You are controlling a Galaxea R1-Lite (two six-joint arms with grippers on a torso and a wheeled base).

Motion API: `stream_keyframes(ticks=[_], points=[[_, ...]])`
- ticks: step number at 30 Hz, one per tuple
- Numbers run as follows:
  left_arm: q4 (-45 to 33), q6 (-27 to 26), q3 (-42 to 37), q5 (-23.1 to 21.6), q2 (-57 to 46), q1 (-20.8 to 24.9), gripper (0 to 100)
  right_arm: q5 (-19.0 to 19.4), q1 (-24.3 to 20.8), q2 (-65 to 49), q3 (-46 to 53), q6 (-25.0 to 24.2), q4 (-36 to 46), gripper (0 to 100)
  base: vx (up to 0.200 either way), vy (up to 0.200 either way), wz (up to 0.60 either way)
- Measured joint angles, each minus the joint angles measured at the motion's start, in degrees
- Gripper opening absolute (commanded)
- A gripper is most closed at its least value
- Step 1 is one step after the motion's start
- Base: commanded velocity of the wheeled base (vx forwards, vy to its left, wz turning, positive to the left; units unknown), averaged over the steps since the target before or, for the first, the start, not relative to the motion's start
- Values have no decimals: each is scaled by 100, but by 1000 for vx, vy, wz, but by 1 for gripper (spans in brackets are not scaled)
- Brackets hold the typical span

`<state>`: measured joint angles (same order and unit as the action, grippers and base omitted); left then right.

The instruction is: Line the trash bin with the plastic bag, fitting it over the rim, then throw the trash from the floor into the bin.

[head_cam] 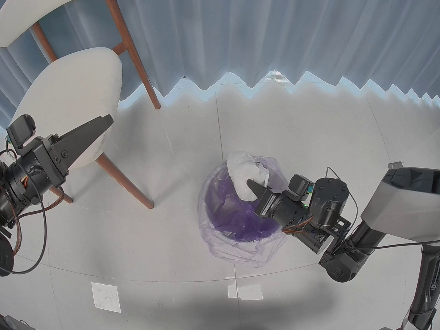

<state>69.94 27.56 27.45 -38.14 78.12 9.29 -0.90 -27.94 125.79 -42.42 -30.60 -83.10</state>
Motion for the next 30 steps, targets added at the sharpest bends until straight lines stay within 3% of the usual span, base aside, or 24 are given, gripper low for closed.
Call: stream_keyframes(ticks=[18,30], points=[[-1,0,-61,0,-1,107,100,-7,219,985,-167,482,-377,0,0,0,0],[-1,0,-76,0,0,116,100,-7,247,1239,-178,518,-432,0,0,0,0]])
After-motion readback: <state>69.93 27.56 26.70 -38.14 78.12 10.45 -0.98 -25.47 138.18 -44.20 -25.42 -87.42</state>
